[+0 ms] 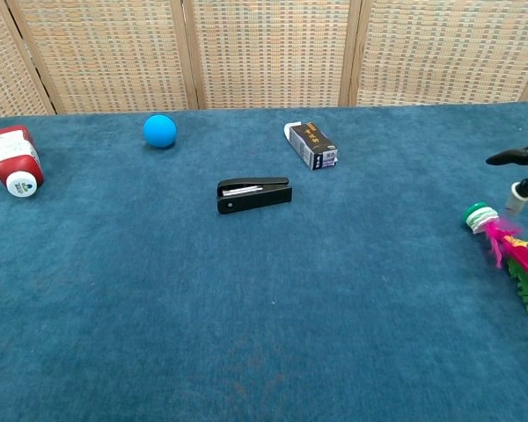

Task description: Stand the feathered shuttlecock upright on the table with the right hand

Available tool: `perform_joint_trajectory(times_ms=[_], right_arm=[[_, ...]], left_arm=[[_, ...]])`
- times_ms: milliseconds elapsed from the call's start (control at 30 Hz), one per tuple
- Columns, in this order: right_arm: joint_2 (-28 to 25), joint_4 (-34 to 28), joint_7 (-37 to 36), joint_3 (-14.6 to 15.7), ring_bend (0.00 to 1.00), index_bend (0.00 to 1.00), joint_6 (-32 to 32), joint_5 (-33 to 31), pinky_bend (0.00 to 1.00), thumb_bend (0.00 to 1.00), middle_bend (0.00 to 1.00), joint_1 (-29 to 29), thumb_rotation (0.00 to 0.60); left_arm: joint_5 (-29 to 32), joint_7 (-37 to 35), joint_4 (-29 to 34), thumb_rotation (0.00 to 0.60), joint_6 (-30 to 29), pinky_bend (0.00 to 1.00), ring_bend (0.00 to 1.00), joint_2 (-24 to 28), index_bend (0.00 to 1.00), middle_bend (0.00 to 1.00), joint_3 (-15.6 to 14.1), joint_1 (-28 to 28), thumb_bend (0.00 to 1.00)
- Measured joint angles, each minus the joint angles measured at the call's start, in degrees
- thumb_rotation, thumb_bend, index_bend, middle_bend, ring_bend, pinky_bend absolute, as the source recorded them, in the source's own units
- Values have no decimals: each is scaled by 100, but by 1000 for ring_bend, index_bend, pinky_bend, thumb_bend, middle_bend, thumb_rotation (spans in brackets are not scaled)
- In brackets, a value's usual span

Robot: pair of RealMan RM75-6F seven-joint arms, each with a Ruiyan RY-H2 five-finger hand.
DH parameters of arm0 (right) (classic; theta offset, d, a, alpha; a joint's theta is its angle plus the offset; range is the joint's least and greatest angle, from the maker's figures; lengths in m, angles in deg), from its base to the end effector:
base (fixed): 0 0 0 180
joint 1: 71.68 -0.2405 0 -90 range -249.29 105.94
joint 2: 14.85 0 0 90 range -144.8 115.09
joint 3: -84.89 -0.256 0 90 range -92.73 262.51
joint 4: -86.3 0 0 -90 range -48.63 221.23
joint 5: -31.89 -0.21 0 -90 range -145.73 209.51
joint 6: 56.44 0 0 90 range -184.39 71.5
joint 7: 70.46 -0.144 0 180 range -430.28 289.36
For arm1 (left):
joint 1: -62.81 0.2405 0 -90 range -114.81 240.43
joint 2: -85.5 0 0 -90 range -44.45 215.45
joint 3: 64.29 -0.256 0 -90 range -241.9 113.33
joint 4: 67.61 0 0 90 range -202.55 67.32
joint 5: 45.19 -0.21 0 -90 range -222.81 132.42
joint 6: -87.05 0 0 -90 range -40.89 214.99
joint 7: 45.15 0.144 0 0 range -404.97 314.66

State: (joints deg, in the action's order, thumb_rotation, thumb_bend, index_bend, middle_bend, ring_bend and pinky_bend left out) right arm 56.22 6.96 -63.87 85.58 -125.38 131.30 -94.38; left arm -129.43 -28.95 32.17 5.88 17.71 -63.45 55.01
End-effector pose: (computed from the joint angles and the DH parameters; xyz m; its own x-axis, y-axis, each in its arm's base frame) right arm -0.2755 -0.2555 0.0836 0.6915 -0.0836 0.7176 -0.6530 -0.4970 0.5714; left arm -0.2777 0.1843 0.1156 0.4793 0.0961 0.8724 0.8776 -0.0643 -0.4751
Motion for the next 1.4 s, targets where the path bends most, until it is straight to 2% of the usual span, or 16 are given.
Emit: perform_joint_trajectory(times_ms=[433,900,1400], right_arm=[[239,455,-364,222,0,305,-23,258,0,292,0,-120,600],[372,1236,-1038,504,0,305,-44,598,0,292,0,-353,600],[389,1705,-1379,667,0,317,8,506,0,292,0,-400,600]], left_arm=[[-51,83,18,600,-63,0,0,-20,0,0,-12,20,38],[58,243,-6,600,-76,0,0,-71,0,0,32,29,38],[81,373,0,600,-64,0,0,-131,0,0,30,18,38]])
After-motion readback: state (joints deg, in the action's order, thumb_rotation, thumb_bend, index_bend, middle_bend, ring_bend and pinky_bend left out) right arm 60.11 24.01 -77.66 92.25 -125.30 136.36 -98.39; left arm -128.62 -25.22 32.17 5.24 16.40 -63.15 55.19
